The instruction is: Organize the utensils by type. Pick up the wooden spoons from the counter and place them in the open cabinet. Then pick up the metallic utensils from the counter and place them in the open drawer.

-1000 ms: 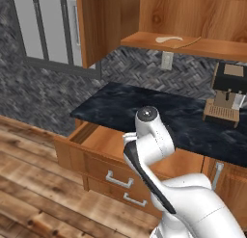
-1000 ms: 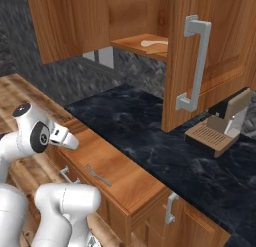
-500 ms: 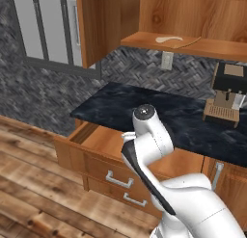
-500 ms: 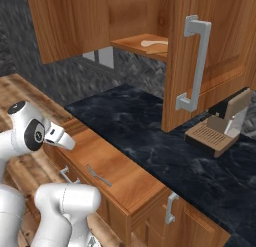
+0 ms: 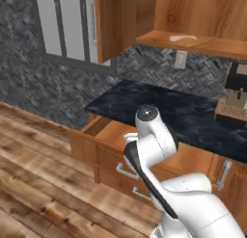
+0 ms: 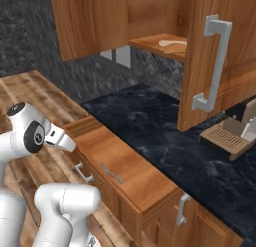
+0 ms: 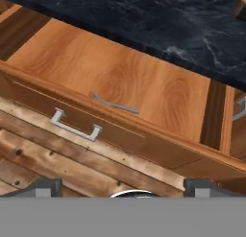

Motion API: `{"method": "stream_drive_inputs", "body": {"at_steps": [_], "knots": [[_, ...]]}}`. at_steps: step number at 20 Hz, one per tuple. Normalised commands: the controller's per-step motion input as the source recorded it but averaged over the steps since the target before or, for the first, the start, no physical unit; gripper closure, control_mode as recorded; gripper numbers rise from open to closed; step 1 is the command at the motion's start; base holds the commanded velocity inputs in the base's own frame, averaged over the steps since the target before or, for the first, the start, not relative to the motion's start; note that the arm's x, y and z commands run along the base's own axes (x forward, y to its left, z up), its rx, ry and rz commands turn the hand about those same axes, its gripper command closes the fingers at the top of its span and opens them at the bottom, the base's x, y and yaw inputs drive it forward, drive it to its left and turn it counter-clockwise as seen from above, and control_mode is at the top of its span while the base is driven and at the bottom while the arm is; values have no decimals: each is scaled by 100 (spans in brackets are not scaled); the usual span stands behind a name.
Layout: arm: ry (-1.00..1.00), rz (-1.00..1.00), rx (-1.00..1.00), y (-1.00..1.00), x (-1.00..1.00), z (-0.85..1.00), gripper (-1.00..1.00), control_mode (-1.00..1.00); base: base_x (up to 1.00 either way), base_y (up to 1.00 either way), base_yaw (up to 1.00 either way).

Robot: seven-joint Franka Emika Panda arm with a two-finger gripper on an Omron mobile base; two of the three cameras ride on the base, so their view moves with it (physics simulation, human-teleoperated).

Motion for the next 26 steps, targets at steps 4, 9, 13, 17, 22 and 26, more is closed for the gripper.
{"method": "stream_drive_inputs", "body": {"at_steps": [4, 9, 13, 17, 22, 26], "knots": [[0, 0, 0, 0, 0, 0, -100, 100, -38, 21, 90], [0, 0, 0, 0, 0, 0, -100, 100, -14, 16, 100], [0, 0, 0, 0, 0, 0, -100, 100, -11, 3, 100], [0, 0, 0, 0, 0, 0, -100, 100, -9, 0, 100], [0, 0, 0, 0, 0, 0, -100, 100, -8, 0, 100], [0, 0, 0, 0, 0, 0, -100, 100, -2, 0, 100]]}}
